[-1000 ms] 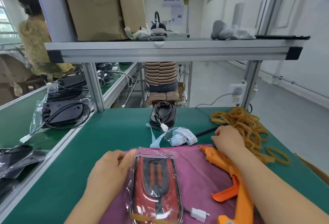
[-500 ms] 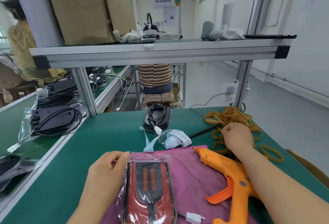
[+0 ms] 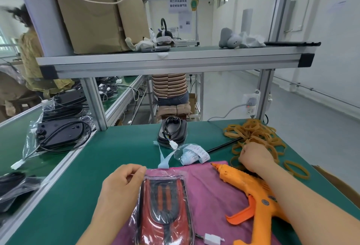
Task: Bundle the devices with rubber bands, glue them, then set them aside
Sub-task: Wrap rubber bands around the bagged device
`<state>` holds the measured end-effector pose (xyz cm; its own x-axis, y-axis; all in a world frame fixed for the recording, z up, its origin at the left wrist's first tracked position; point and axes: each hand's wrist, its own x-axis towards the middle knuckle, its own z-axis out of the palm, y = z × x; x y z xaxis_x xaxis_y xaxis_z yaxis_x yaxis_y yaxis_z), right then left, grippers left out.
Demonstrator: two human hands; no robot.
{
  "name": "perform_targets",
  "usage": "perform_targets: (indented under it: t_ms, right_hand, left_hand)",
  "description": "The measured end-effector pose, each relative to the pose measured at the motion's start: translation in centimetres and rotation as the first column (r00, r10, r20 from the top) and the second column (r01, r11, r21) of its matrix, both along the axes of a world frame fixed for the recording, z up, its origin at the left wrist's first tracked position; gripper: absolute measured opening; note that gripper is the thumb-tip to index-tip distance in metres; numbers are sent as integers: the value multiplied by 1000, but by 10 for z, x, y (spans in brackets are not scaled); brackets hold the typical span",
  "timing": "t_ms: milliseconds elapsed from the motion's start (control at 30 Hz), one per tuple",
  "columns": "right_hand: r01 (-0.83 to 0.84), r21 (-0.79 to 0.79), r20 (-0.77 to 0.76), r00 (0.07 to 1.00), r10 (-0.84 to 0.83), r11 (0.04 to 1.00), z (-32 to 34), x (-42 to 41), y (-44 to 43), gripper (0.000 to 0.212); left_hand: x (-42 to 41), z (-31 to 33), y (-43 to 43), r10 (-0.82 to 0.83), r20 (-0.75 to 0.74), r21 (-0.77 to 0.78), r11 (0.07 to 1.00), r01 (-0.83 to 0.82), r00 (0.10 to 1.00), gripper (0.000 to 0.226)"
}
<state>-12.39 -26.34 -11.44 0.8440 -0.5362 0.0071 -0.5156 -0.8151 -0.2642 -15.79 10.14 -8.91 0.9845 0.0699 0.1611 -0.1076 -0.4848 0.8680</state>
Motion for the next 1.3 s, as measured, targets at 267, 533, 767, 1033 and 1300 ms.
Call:
perform_targets:
  t_ms: [267,533,767,1033,1300]
  right_hand:
    - [74,26,-25,997,-73,997,4,-8,7,15]
    - [-206,73,451,879,152,976,79,-10,73,10]
    - [-567,190,520,750,408,802,90,-19,179,7]
    - [-540,407,414,828,378,737,58,-20,190,28]
    - [-311,537,-55,915,400,784,22,-16,166,37]
  left_hand:
    - [2,10,-5,-41,14,5,999,41,999,16]
    - [16,20,-11,-24,55,-74,997,28,998,18]
    - [29,34,-25,-246,-49,-398,894,207,968,15]
    - [34,22,3,-199,-193,-589,807,49,961,10]
    - [40,10,33,-240,-304,-873,458,-169,922,21]
